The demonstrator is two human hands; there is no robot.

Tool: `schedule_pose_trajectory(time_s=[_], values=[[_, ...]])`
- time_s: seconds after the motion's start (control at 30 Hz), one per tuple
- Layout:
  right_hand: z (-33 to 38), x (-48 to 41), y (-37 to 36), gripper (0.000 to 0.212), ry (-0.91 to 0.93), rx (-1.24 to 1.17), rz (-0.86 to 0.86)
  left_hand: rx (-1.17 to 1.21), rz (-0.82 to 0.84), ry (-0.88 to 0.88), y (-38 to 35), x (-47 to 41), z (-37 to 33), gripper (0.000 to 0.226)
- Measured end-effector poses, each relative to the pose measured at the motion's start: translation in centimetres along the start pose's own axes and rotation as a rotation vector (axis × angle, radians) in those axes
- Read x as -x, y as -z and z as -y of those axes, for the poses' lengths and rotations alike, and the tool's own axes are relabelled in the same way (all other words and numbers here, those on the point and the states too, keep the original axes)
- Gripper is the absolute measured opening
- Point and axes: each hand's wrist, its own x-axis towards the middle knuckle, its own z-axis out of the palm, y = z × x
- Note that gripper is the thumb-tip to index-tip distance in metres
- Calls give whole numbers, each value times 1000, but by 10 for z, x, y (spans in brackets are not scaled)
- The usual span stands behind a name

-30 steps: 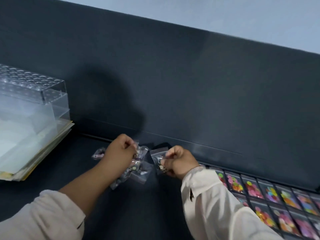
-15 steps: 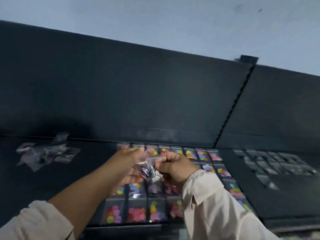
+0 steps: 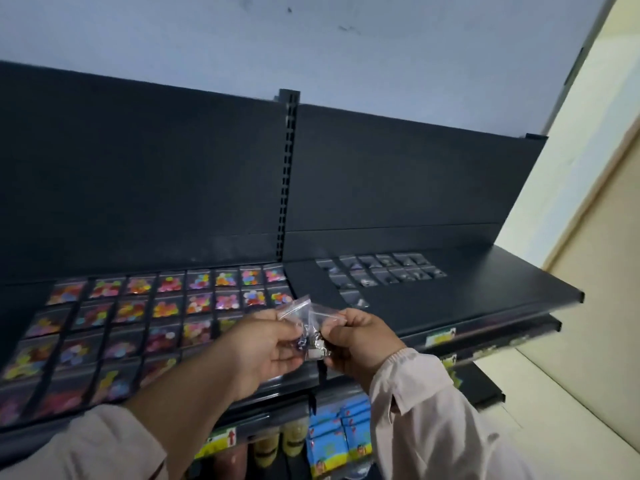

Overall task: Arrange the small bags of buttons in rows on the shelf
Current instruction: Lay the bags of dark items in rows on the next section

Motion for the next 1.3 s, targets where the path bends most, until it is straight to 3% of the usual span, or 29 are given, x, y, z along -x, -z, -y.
schedule_pose_trajectory(time_s=[0.3,0.6,0.73,0.93,1.1,1.3], values=[[13,-27,80,29,10,16,-171,-277,-60,-125,-62,-65,-8,13],[24,-91,136,13,-149,-185,-239,-210,71,35,-104,-144,-22,14],[19,-112,163,24,-144,-69,-280,-319,7,30,-114,-170,-18,21],[25,-149,211,17,-115,350,-309,-471,-56,-30,-138,-193,-7,25],[23,-186,244,26,-68,526,-217,-530,-129,-102,-171,-210,3,24],[7,-224,268,29,-22,605,-30,-790,-292,-180,-205,-231,20,28]])
